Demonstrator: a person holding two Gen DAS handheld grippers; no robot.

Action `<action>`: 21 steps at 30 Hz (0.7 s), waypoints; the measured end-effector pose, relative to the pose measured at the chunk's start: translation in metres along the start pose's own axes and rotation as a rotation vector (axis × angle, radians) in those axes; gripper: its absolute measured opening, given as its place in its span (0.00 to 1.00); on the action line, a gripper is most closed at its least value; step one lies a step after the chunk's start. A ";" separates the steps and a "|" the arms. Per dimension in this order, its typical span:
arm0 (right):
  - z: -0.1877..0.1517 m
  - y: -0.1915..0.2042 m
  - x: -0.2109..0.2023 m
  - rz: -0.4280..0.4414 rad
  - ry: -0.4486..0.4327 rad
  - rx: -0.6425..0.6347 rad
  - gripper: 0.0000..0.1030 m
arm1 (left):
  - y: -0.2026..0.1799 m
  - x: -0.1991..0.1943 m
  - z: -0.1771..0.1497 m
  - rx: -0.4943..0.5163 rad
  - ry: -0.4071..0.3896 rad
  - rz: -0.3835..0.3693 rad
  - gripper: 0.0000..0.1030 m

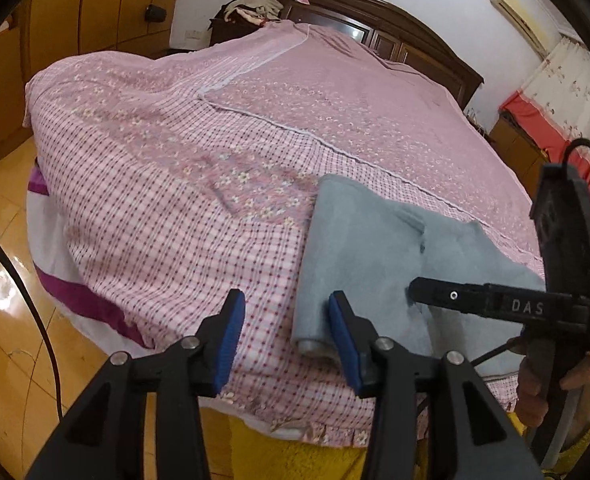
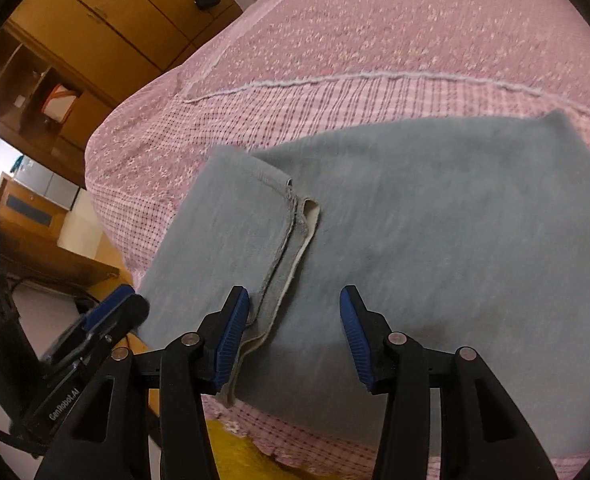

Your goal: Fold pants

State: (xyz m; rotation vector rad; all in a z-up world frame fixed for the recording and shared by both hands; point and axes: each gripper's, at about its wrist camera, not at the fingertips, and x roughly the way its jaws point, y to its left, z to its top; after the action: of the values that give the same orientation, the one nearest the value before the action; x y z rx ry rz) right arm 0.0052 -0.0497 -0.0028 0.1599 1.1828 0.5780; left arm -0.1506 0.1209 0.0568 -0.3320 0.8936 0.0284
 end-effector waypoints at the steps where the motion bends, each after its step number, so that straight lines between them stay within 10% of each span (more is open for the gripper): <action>1: 0.000 0.001 0.000 0.009 -0.001 0.006 0.47 | 0.001 -0.001 0.000 0.001 -0.004 0.000 0.44; 21: 0.002 0.022 0.013 0.078 -0.040 -0.010 0.37 | 0.006 0.008 -0.007 -0.021 0.007 -0.016 0.45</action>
State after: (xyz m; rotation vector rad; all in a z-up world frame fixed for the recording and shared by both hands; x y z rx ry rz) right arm 0.0024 -0.0247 -0.0037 0.2090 1.1386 0.6461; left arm -0.1517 0.1231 0.0449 -0.3591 0.8984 0.0220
